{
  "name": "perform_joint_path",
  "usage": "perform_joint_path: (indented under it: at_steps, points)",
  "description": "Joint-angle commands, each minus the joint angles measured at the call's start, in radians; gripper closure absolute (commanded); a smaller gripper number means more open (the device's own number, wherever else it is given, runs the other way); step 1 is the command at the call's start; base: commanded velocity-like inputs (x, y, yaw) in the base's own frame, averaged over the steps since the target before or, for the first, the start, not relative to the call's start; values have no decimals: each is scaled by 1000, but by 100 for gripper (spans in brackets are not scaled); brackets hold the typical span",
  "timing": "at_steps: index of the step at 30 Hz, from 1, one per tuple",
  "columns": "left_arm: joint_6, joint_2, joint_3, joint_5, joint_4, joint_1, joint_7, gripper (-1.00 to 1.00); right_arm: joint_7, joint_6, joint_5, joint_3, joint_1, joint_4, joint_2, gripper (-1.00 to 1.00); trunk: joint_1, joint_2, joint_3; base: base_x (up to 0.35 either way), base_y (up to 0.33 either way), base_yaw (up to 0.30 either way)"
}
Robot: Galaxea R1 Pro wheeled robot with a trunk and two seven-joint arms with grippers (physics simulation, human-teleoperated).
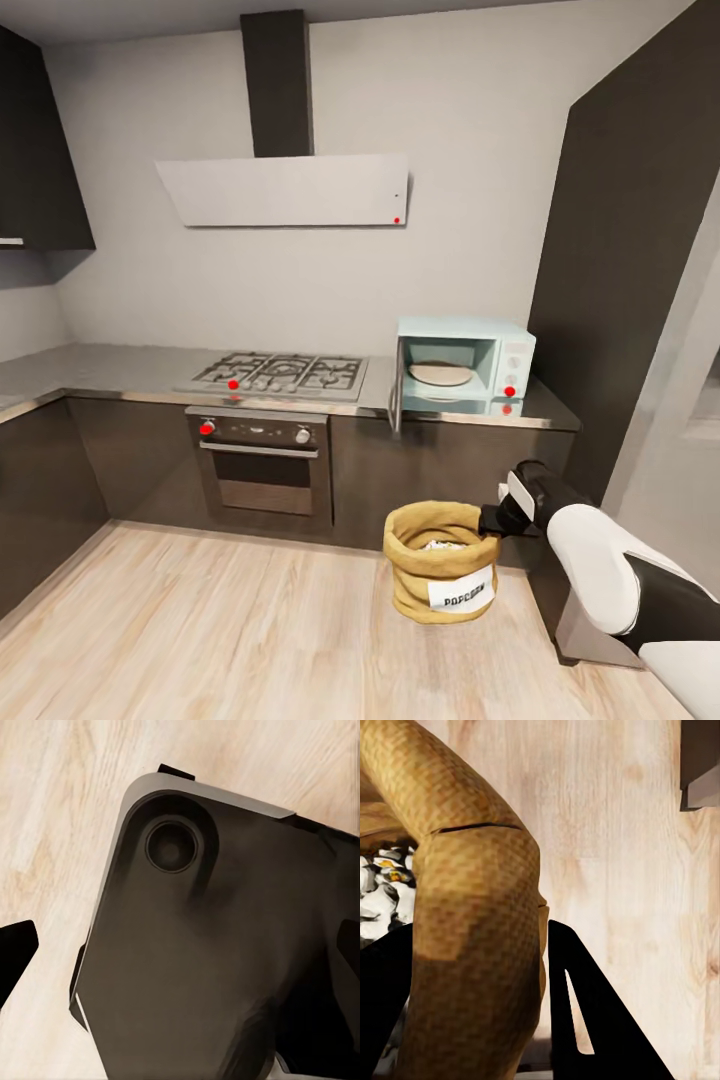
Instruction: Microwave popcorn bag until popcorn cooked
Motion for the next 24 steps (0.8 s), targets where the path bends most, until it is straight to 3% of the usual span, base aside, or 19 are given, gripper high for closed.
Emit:
perform_joint_path:
  at_steps: [1,10,14,17,24]
  points:
    - [-1,0,8,0,-1,0,-1,-100,4,4,9,-9,-1,-3,-1,100,1,-1,-1,323,0,0]
    - [-1,0,8,0,-1,0,-1,-100,31,4,4,-21,-1,-16,-22,100,1,-1,-1,323,0,0]
    - [-1,-3,8,0,-1,0,-1,-100,38,9,6,-24,-1,-76,-31,100,1,-1,-1,323,0,0]
    - [-1,-3,8,-1,-1,0,-1,-100,39,8,7,-72,-1,-85,-58,100,1,-1,-1,322,0,0]
    - [-1,-3,7,-2,-1,0,-1,-100,35,22,15,-87,-1,-85,-76,100,1,-1,-1,57,0,-3]
